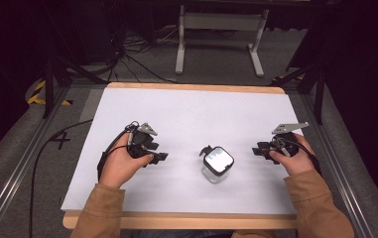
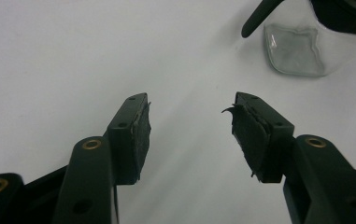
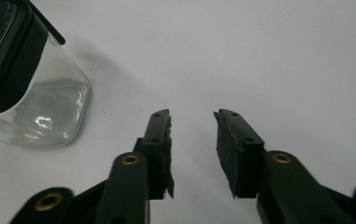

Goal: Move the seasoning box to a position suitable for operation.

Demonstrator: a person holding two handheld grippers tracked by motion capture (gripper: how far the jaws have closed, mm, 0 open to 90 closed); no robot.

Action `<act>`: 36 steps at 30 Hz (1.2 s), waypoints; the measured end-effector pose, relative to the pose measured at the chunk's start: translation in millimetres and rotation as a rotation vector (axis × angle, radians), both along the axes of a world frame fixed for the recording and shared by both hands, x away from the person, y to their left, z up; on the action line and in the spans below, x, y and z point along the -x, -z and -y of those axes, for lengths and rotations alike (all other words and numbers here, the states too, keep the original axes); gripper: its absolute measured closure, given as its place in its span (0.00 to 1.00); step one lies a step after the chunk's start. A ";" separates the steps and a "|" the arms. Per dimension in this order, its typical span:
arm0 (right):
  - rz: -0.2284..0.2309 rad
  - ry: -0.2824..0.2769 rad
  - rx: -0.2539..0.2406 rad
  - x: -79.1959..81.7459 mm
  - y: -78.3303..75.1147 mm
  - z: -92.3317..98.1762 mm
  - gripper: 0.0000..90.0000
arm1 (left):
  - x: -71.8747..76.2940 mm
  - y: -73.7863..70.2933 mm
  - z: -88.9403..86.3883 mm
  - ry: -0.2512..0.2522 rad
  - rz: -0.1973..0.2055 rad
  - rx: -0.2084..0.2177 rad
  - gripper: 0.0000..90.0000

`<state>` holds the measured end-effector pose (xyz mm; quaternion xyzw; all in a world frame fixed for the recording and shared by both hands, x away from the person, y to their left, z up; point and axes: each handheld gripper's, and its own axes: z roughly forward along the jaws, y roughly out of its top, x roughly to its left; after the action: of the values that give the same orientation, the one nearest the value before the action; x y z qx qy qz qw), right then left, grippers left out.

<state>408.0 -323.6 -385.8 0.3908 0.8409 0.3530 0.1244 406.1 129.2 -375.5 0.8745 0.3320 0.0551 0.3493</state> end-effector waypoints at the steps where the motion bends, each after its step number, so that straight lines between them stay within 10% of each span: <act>1: 0.002 -0.005 -0.002 0.6 0.2 -0.3 0.80 | 0.4 -1.0 -0.6 -0.010 0.003 0.009 0.52; 9: 0.011 -0.041 -0.018 6.2 -5.2 -5.7 0.99 | 1.9 -3.1 -2.6 -0.015 0.009 0.018 0.44; 36: -0.071 -0.276 -0.005 8.4 24.1 -62.9 0.97 | 6.5 -1.3 3.6 0.007 -0.007 0.007 0.38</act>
<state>399.6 -260.7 -409.8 0.2842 0.8897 0.3546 0.0439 399.6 125.6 -374.2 0.8746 0.3303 0.0497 0.3514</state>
